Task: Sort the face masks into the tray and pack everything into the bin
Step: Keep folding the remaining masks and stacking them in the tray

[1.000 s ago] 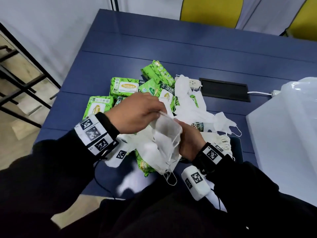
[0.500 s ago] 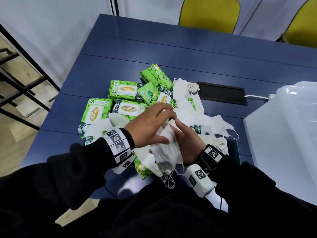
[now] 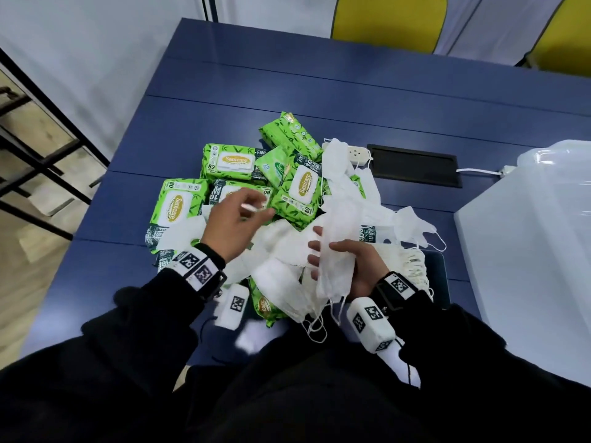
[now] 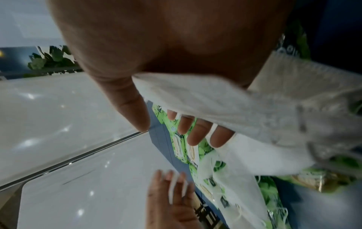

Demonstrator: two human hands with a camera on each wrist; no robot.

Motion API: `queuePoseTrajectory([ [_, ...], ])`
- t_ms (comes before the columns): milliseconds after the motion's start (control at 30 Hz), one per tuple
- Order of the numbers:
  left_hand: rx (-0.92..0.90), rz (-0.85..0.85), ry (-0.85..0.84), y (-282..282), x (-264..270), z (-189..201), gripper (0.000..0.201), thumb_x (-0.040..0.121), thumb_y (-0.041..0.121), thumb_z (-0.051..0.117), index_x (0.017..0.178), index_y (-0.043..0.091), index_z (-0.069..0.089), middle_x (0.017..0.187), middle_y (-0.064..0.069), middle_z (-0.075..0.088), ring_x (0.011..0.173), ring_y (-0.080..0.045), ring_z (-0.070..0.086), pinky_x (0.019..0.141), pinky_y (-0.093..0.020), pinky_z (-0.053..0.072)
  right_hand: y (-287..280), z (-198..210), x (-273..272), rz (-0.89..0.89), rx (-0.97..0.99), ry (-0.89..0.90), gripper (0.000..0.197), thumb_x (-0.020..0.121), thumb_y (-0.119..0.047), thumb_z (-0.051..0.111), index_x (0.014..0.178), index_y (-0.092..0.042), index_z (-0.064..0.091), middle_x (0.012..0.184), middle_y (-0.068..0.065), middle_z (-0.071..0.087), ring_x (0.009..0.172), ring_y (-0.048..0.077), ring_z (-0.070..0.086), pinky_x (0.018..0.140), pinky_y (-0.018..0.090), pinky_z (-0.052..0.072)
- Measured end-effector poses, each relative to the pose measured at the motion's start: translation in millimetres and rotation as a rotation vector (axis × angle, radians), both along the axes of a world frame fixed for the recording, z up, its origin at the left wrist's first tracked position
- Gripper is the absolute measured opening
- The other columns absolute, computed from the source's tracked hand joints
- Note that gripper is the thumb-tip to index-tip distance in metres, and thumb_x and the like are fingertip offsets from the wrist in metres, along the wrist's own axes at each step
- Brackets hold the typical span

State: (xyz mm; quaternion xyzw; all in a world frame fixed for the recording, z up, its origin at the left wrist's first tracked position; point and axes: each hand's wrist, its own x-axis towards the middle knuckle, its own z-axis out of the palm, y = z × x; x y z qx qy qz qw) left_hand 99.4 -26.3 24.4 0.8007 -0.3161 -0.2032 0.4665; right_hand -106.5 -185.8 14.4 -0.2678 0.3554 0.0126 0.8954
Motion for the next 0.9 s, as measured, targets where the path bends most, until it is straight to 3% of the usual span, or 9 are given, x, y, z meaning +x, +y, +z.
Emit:
queuePoseTrajectory([
  [67,0.305,-0.109,-0.158,14.5,7.8,-22.2,0.021,0.089,0.039,0.077,0.102,0.025,0.069,0.099,0.005,0.071,0.086,-0.011,0.069,0.074,-0.031,0.056,-6.5,-2.8,-9.7,-0.045,-0.026,0.031,0.059,0.080,-0.017,0.063,0.138,-0.024,0.061,0.123,0.011,0.065,0.099,0.031,0.065,0.085,0.044,0.053],
  [167,0.650,-0.232,-0.282,27.7,6.4,-48.8,0.045,0.082,0.054,0.077,0.116,0.026,0.064,0.111,0.002,0.065,0.100,-0.023,0.064,0.082,-0.036,0.052,-10.1,-4.6,-19.8,-0.078,-0.050,0.081,0.061,0.083,-0.045,0.067,0.139,-0.022,0.061,0.128,0.014,0.063,0.103,0.032,0.064,0.087,0.047,0.050],
  [233,0.681,-0.234,-0.224,28.3,-0.3,-57.8,0.054,0.076,0.060,0.080,0.115,0.027,0.061,0.107,0.003,0.064,0.097,-0.022,0.062,0.081,-0.035,0.052,-8.8,-5.4,-22.7,-0.076,-0.048,0.101,0.069,0.085,-0.063,0.061,0.138,-0.019,0.062,0.124,0.014,0.065,0.101,0.031,0.064,0.088,0.047,0.049],
  [333,0.680,-0.232,-0.163,24.2,-5.4,-61.5,0.050,0.075,0.042,0.086,0.116,0.028,0.063,0.097,0.004,0.070,0.095,-0.023,0.066,0.079,-0.033,0.051,-2.9,-8.7,-23.1,-0.090,-0.037,0.131,0.073,0.088,-0.071,0.052,0.135,-0.016,0.065,0.120,0.013,0.066,0.101,0.032,0.064,0.092,0.048,0.047],
  [400,0.647,-0.196,-0.150,18.5,-1.6,-57.5,0.040,0.077,0.029,0.085,0.114,0.025,0.071,0.096,0.002,0.074,0.098,-0.025,0.068,0.078,-0.030,0.050,1.0,-10.0,-23.0,-0.094,-0.050,0.140,0.070,0.090,-0.068,0.050,0.135,-0.015,0.065,0.122,0.014,0.065,0.111,0.036,0.061,0.100,0.051,0.045],
  [533,0.564,-0.184,-0.061,10.5,10.0,-19.9,0.023,0.080,0.028,0.086,0.098,0.015,0.080,0.090,-0.001,0.074,0.090,-0.022,0.068,0.076,-0.027,0.047,7.9,-9.1,-21.8,-0.105,-0.110,0.165,0.061,0.092,-0.054,0.058,0.136,-0.012,0.062,0.124,0.017,0.065,0.113,0.038,0.061,0.108,0.053,0.041],
  [667,0.364,-0.240,0.031,9.5,17.8,33.1,0.018,0.089,0.019,0.075,0.073,0.014,0.071,0.075,-0.007,0.070,0.074,-0.030,0.065,0.072,-0.038,0.051,3.6,-2.8,-20.0,-0.121,-0.207,0.163,0.050,0.096,-0.043,0.059,0.133,-0.010,0.064,0.119,0.016,0.065,0.101,0.032,0.064,0.095,0.048,0.047],
  [733,0.160,-0.151,0.237,10.7,19.4,55.5,0.028,0.094,0.007,0.066,0.067,0.014,0.063,0.072,-0.010,0.067,0.070,-0.036,0.066,0.066,-0.038,0.056,2.0,1.5,-18.1,-0.133,-0.225,0.152,0.051,0.096,-0.044,0.059,0.133,-0.009,0.063,0.116,0.016,0.067,0.100,0.032,0.065,0.094,0.047,0.047],
  [900,-0.119,-0.076,0.464,5.5,14.9,86.0,0.015,0.096,-0.003,0.059,0.086,0.007,0.066,0.067,-0.011,0.065,0.048,-0.028,0.058,0.041,-0.027,0.046,4.5,15.0,-12.4,-0.088,-0.093,0.088,0.064,0.094,-0.059,0.056,0.131,-0.008,0.065,0.126,0.017,0.069,0.107,0.035,0.068,0.100,0.046,0.049],
])
